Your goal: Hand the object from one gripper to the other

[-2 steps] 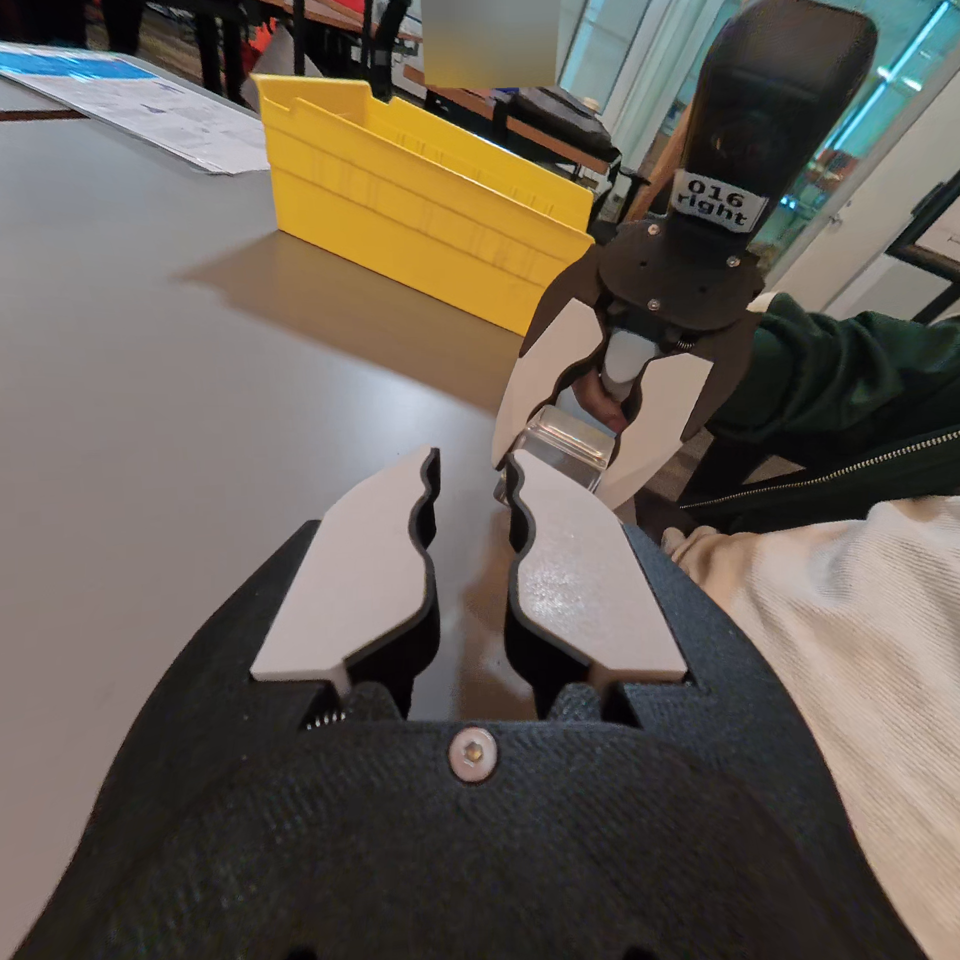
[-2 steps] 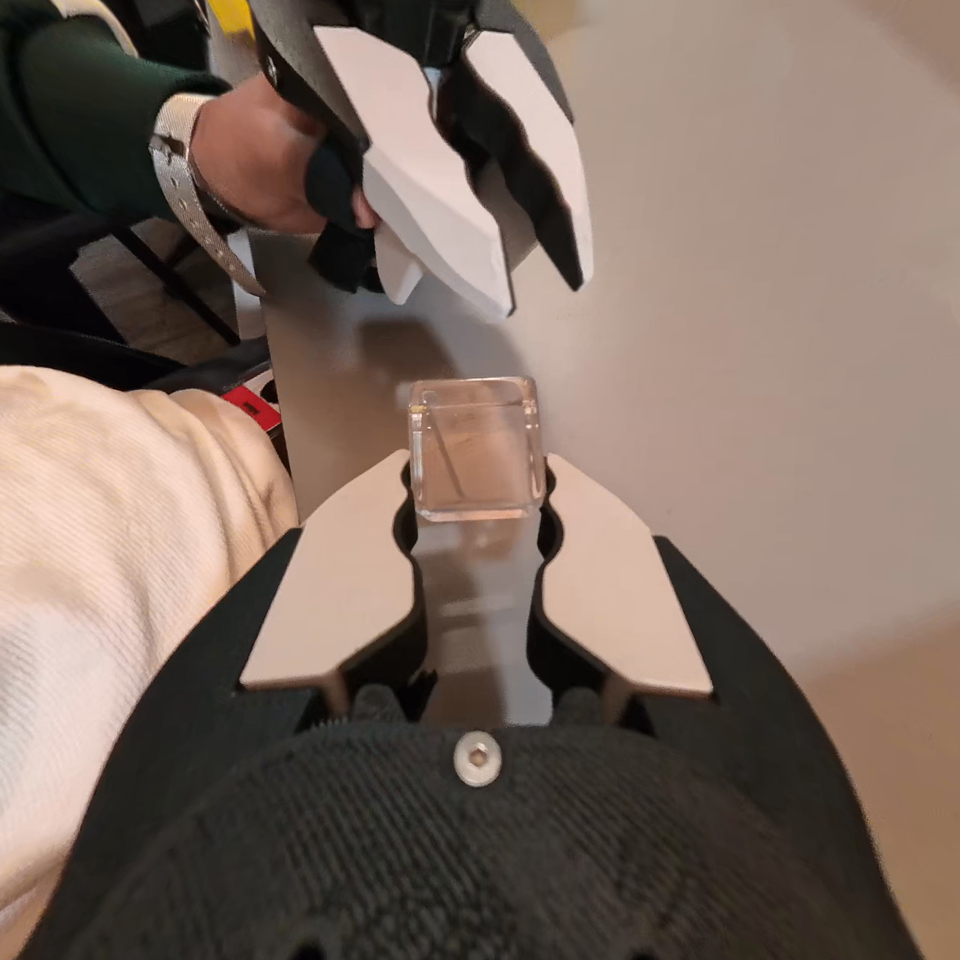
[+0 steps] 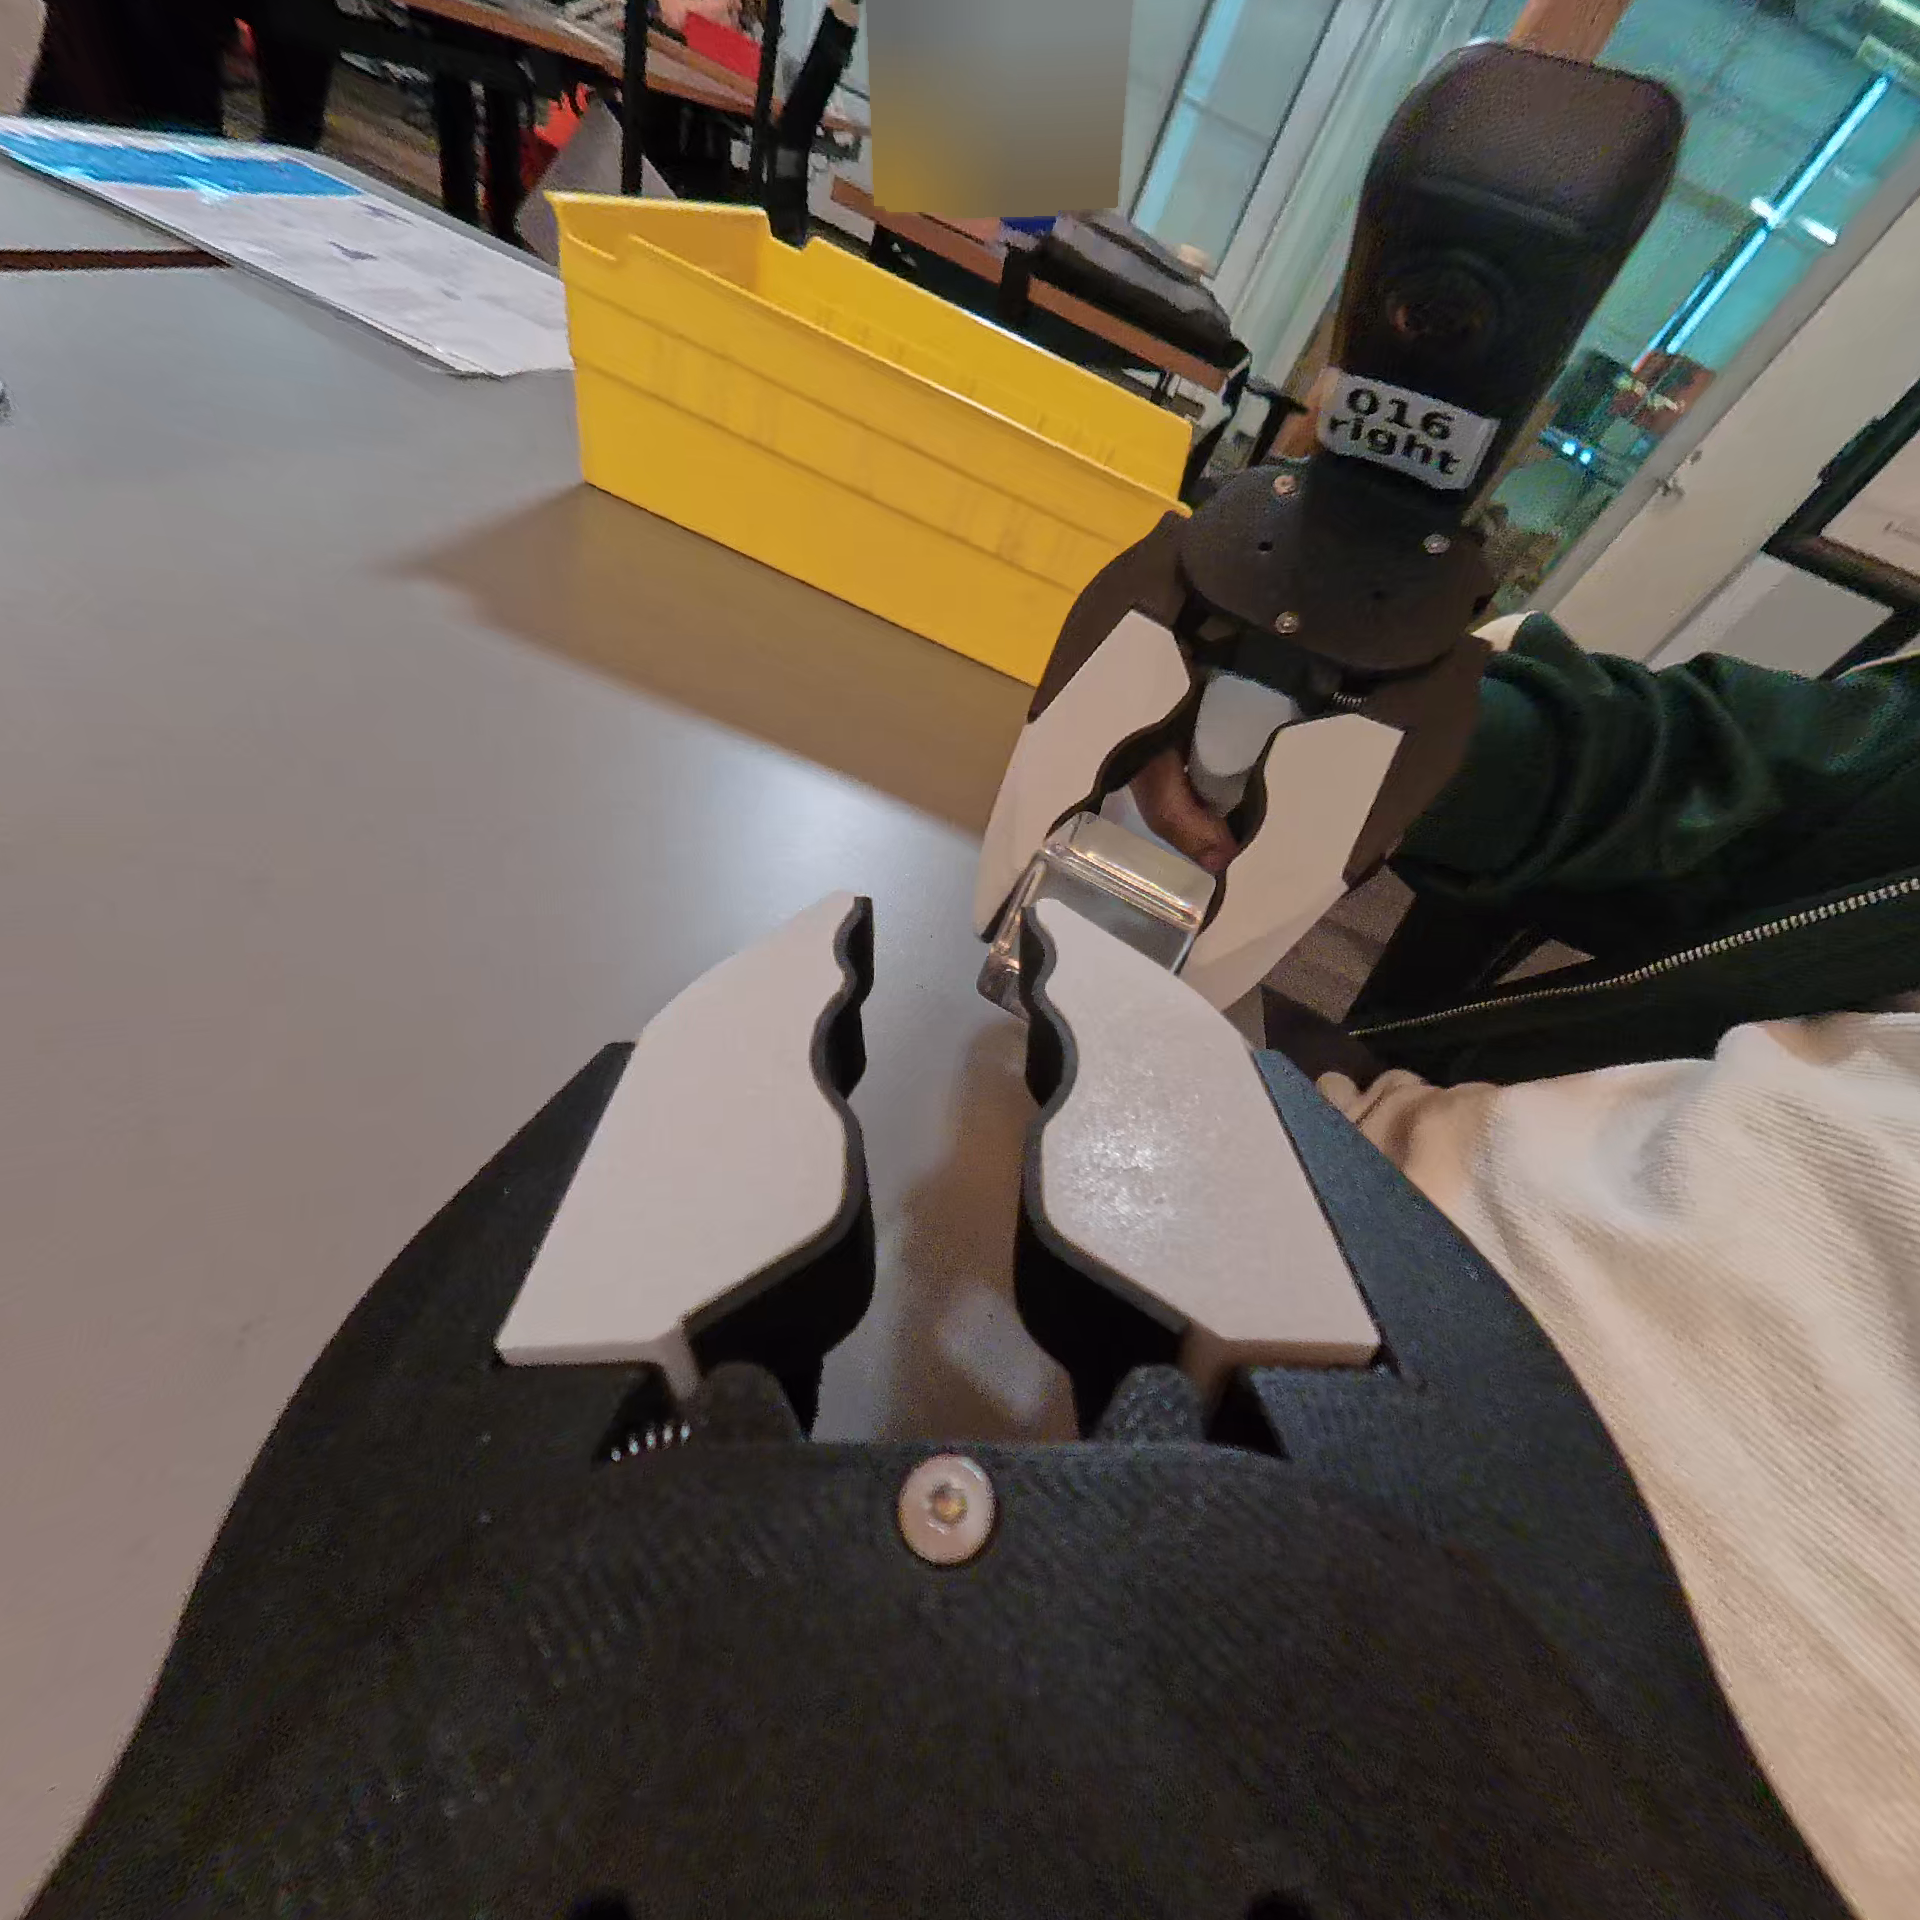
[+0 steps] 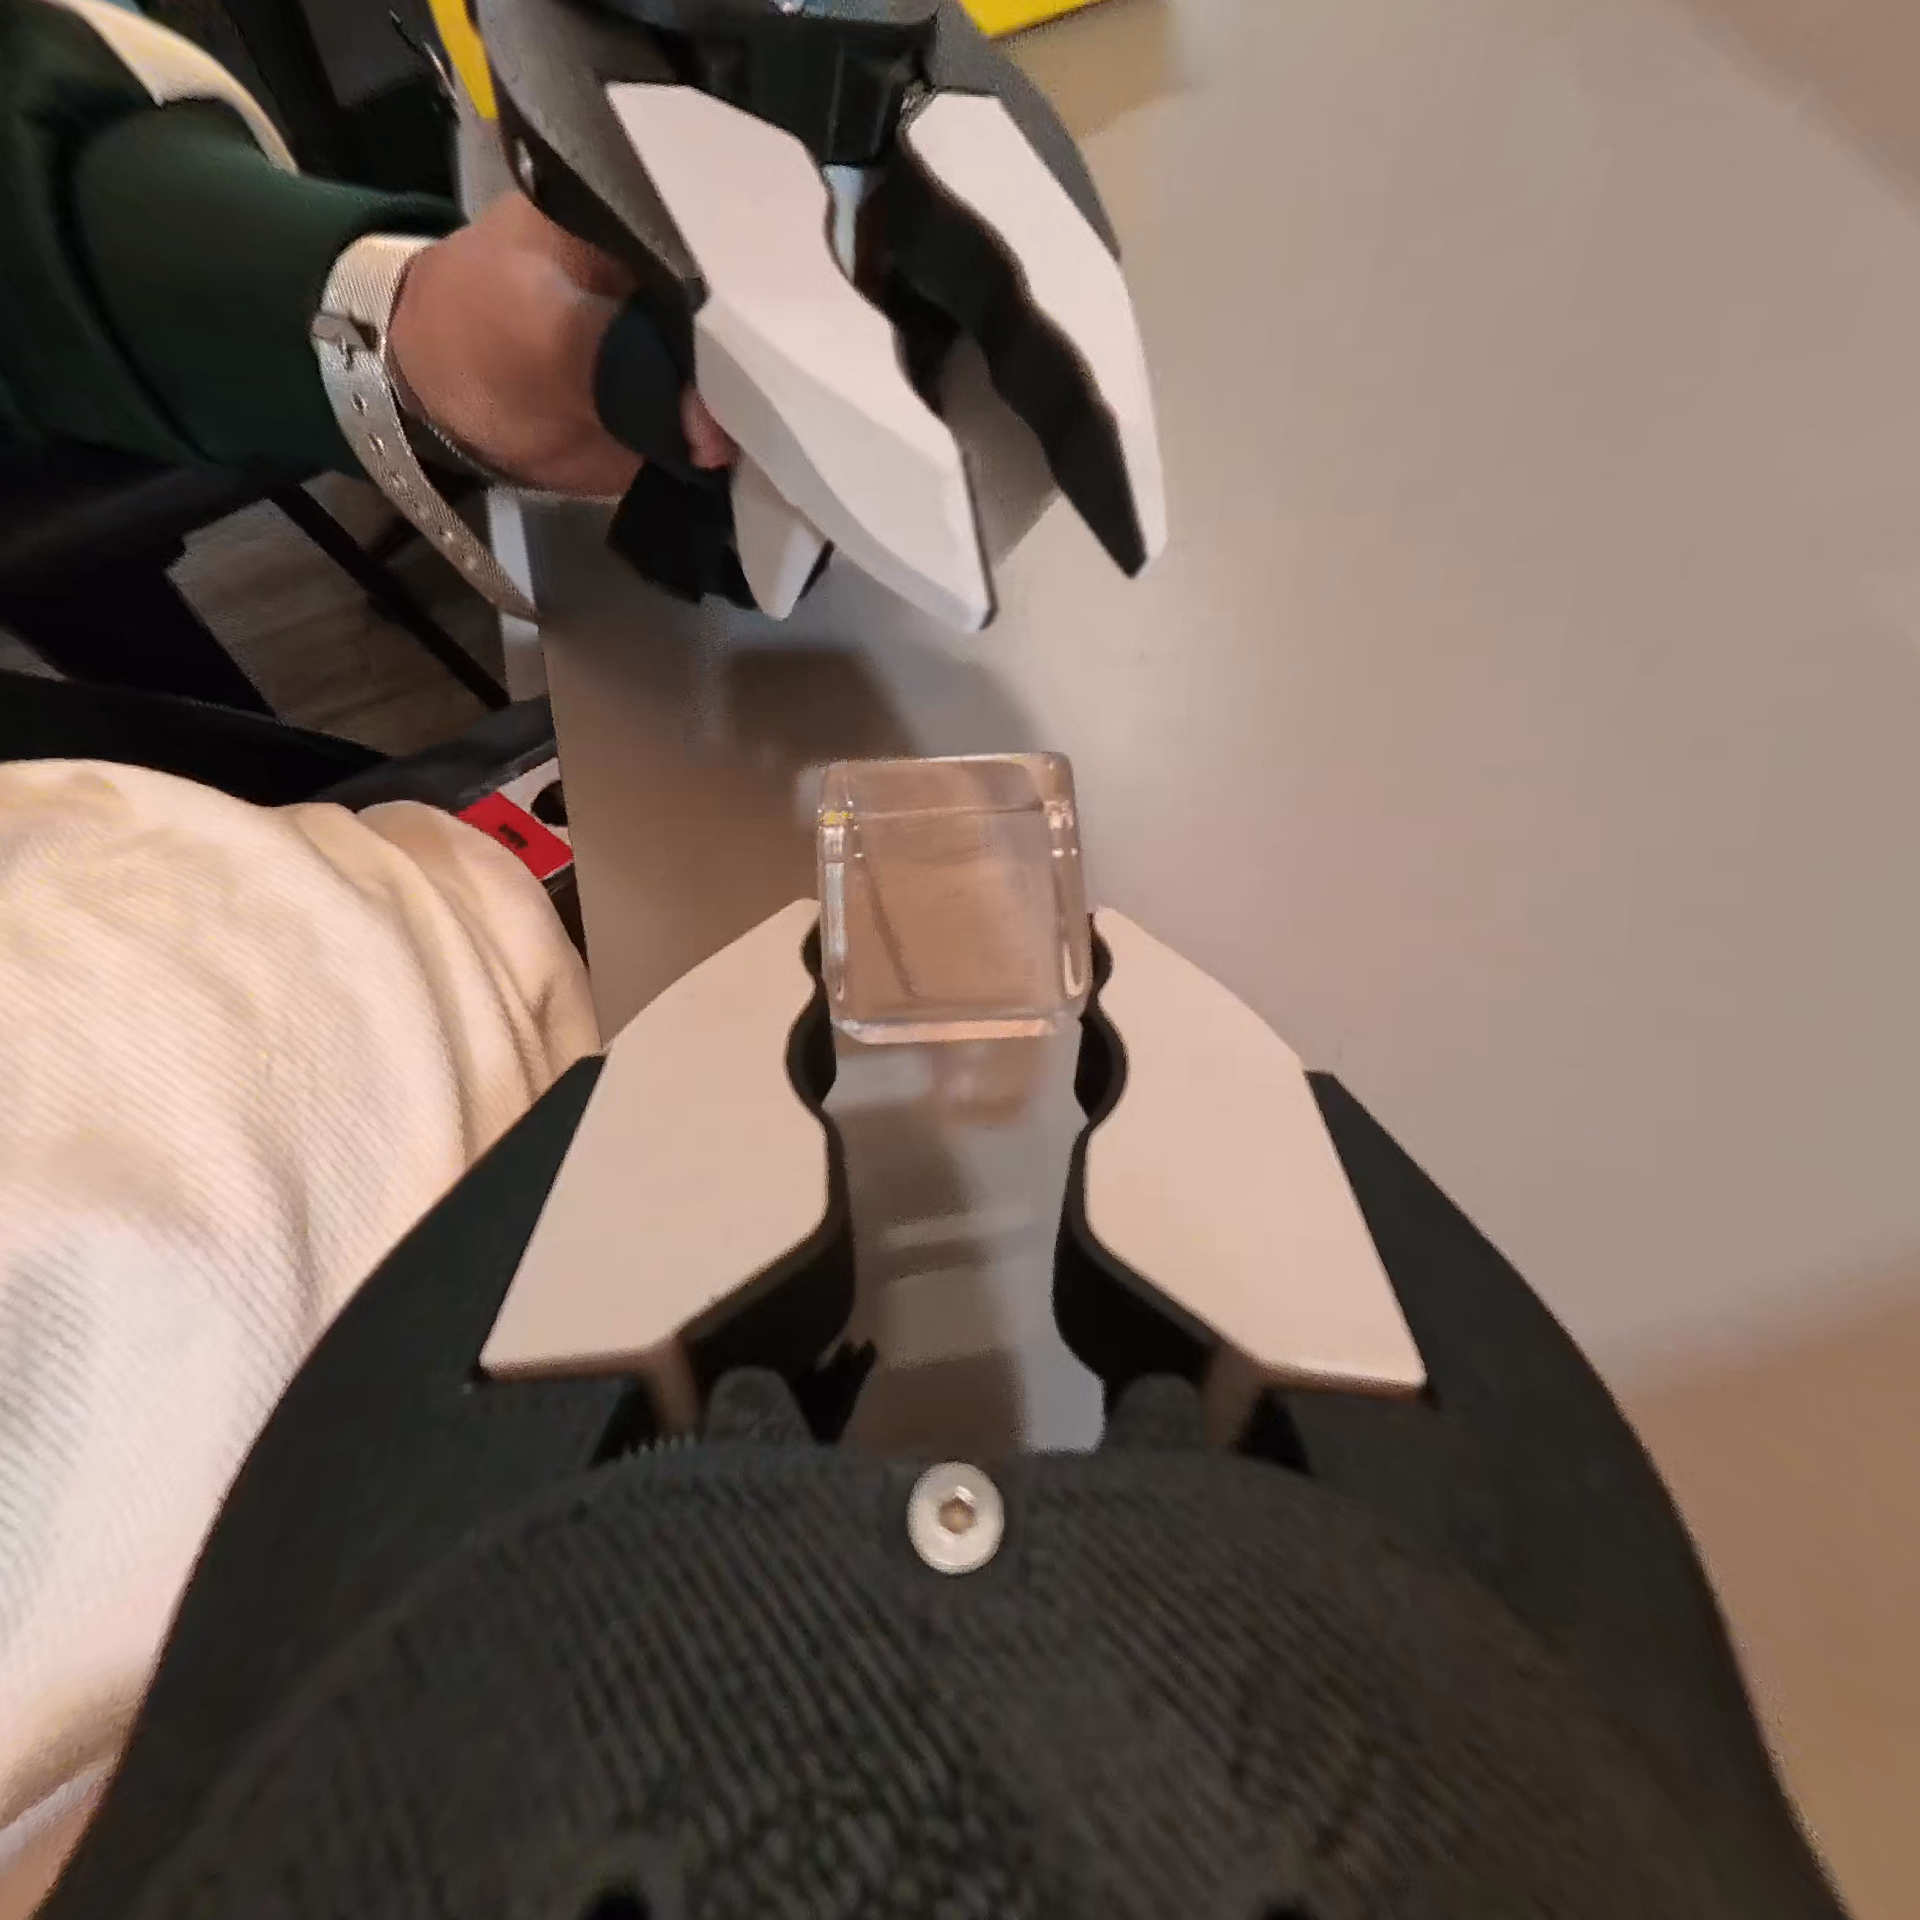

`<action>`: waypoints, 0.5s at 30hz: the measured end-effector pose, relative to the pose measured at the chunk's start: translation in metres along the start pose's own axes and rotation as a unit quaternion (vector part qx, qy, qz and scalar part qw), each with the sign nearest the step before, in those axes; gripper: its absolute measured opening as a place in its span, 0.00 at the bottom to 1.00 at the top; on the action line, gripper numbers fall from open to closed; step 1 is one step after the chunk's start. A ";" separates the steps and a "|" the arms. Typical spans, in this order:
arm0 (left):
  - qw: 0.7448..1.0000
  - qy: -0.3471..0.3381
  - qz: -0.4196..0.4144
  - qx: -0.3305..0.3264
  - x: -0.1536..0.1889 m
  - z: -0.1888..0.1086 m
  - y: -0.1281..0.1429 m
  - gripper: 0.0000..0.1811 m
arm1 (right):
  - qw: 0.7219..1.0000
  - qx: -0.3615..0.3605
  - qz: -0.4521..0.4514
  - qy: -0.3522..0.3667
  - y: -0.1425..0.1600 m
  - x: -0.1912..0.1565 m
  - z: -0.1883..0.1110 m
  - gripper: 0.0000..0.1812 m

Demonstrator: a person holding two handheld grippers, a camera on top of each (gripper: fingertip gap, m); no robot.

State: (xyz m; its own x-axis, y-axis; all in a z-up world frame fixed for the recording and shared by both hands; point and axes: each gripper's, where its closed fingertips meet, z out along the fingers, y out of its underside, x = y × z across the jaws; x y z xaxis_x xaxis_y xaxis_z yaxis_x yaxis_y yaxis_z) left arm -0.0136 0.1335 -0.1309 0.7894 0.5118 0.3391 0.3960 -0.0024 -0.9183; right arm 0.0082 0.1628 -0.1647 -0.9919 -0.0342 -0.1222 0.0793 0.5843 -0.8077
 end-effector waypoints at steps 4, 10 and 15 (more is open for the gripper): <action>1.000 -0.013 -0.005 0.015 0.000 -0.011 0.001 0.16 | 0.999 0.026 0.020 -0.036 -0.013 0.001 0.003 0.24; 0.999 -0.018 -0.024 0.031 0.001 -0.019 0.003 0.19 | 0.992 0.070 0.062 -0.079 -0.028 0.007 -0.002 0.24; 0.999 -0.014 -0.028 0.033 0.004 -0.020 0.004 0.21 | 0.984 0.107 0.099 -0.103 -0.036 0.014 -0.009 0.24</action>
State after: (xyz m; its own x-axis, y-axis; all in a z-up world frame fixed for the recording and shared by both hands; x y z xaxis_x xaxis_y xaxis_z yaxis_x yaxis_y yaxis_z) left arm 0.0005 0.1181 -0.1288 0.7533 0.5332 0.3850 0.4063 0.0830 -0.9100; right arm -0.0099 0.1486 -0.1319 -0.9159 -0.1128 -0.3853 0.3094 0.4134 -0.8564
